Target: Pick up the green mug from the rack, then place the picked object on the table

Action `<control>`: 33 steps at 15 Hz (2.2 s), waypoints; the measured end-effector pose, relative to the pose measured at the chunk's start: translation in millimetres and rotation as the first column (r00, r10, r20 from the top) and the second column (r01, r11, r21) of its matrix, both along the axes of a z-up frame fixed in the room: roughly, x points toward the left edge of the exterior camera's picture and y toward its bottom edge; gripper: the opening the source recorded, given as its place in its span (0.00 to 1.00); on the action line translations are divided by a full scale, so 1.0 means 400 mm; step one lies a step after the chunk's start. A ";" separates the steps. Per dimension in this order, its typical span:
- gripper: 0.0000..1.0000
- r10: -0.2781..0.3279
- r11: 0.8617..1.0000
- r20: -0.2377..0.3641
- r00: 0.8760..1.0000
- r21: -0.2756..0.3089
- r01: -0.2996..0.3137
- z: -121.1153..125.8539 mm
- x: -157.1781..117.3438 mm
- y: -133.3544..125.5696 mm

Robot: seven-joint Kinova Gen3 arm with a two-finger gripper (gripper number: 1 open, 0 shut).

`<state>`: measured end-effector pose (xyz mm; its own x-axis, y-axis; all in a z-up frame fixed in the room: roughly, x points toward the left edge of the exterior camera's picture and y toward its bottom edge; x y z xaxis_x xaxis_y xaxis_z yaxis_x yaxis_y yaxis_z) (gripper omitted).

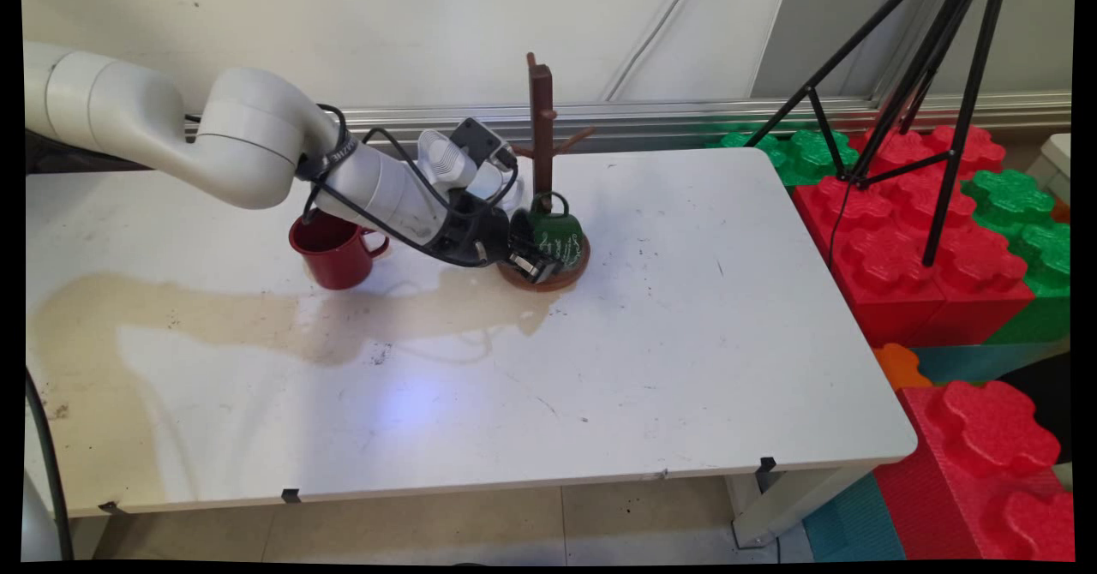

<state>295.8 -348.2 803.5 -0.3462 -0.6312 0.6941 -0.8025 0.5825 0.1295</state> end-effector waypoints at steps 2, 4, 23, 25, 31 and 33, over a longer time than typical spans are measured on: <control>0.00 -0.006 1.000 -0.002 1.000 -0.007 0.006 0.001 0.002 0.005; 0.00 -0.014 1.000 -0.007 1.000 -0.014 0.014 0.003 0.004 0.012; 0.00 -0.218 0.960 0.024 0.976 -0.177 0.218 0.092 0.018 0.122; 0.00 -0.262 0.946 0.052 0.964 -0.184 0.267 0.102 0.017 0.142; 0.00 -0.356 0.914 0.144 0.923 -0.152 0.376 0.127 0.013 0.196; 0.00 -0.373 0.908 0.183 0.910 -0.130 0.398 0.140 0.008 0.208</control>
<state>299.2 -264.8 859.7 -0.6479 -0.3112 0.6953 -0.5134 0.8527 -0.0968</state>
